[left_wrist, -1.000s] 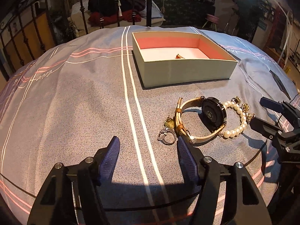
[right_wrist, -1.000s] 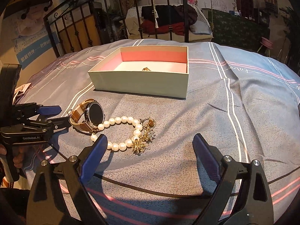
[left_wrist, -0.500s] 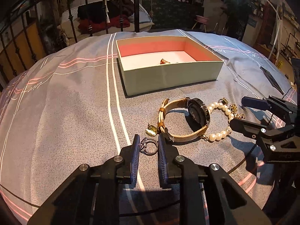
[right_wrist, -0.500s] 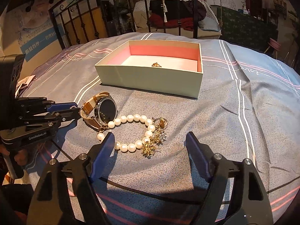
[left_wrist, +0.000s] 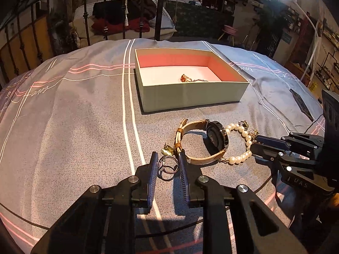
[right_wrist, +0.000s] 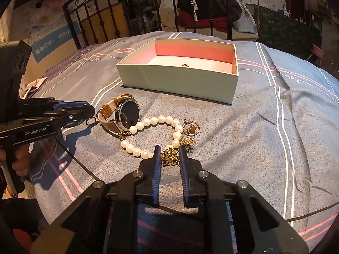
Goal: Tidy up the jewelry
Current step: 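Carry ring and charm into the box and open both tools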
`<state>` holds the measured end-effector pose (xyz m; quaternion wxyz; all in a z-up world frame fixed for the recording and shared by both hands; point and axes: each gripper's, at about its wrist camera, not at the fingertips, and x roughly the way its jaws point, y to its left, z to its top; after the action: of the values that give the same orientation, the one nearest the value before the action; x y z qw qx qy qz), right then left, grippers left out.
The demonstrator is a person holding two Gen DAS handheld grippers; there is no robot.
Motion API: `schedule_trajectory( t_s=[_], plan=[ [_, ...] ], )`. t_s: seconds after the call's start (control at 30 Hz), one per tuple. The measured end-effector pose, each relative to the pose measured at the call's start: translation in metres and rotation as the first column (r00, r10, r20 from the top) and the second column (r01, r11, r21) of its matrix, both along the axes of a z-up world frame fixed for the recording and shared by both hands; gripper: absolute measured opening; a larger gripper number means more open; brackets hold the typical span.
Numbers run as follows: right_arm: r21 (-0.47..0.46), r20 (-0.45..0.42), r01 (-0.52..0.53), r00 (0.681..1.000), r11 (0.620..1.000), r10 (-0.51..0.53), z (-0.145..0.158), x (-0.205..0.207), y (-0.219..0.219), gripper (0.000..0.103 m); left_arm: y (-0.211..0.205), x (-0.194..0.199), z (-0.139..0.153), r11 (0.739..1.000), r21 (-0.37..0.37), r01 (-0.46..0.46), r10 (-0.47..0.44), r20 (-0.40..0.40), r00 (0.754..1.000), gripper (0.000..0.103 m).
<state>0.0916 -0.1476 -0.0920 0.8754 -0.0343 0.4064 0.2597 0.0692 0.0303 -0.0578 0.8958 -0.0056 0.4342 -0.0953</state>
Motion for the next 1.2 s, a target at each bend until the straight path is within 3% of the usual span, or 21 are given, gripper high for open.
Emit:
schedule_trajectory(
  t_s=[0.47,0.77,1.2],
  plan=[
    [0.038,0.082,0.006,0.997,0.999,-0.009,0.033,0.006,-0.003,0.018,-0.007,0.017,0.025,0.999,-0.053,0.012,-0.009,0.057,0.998,0.02],
    [0.051,0.154,0.04,0.987,0.998,-0.047,0.062,0.058,0.006,0.018,-0.028,0.071,0.05,0.998,-0.052,0.017,-0.011,0.113,0.994,0.02],
    [0.027,0.176,0.101,0.979,0.994,-0.105,0.07,0.128,0.021,0.018,-0.031,0.143,0.056,0.996,-0.066,-0.059,0.065,0.09,0.994,0.02]
  ],
)
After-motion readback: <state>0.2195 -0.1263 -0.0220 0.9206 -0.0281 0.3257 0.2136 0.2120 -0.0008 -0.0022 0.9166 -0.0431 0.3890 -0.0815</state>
